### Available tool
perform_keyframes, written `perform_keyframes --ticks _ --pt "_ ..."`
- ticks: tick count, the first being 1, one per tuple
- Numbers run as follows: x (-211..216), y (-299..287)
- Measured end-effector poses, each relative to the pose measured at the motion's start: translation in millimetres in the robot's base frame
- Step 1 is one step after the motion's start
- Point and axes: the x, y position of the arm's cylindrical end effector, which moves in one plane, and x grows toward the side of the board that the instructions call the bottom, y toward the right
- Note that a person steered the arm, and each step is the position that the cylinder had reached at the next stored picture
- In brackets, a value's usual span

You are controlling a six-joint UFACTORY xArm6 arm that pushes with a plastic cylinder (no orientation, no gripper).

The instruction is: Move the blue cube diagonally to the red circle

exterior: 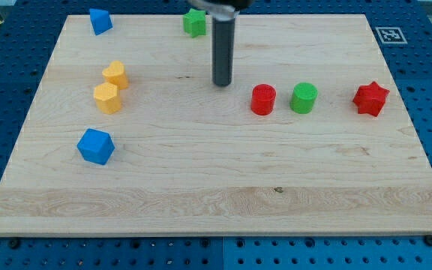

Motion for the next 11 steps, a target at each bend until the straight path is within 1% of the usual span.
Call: perform_keyframes --ticks 2,3,4,5,7,11 --pt "107.0 -61.9" --pt "151.6 -103.7" --pt "159.3 -153.8" --pt "138.9 -186.3" --pt "119.0 -192.8" --pt "56.8 -68.9"
